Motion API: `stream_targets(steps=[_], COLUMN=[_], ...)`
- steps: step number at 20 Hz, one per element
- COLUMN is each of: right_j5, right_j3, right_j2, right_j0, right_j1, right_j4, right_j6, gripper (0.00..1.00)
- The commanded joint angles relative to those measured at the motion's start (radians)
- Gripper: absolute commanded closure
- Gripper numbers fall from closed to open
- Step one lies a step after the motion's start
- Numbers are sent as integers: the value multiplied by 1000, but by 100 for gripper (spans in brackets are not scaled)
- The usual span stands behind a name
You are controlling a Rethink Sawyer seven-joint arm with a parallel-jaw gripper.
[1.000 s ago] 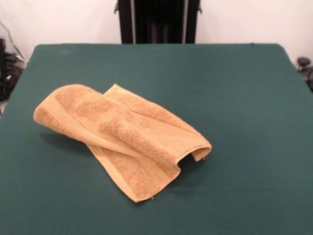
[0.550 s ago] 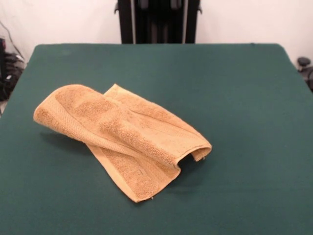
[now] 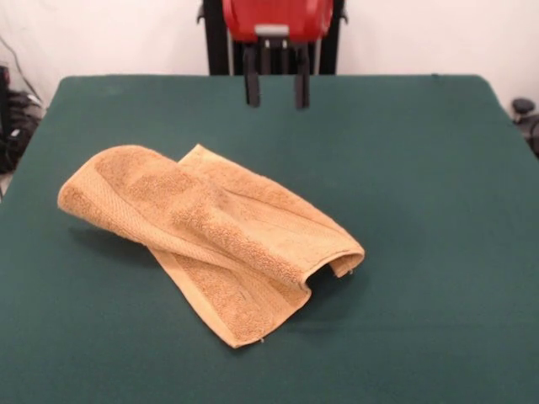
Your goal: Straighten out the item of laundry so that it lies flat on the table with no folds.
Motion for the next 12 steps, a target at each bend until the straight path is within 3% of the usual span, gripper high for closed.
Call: stream_targets(steps=[1, 12], right_j5=[-123, -212], right_j3=[98, 95], right_j2=[11, -29], right_j0=[26, 53], right_j1=[153, 197], right_j4=[-26, -6], right_j6=[196, 202], gripper=[0, 0])
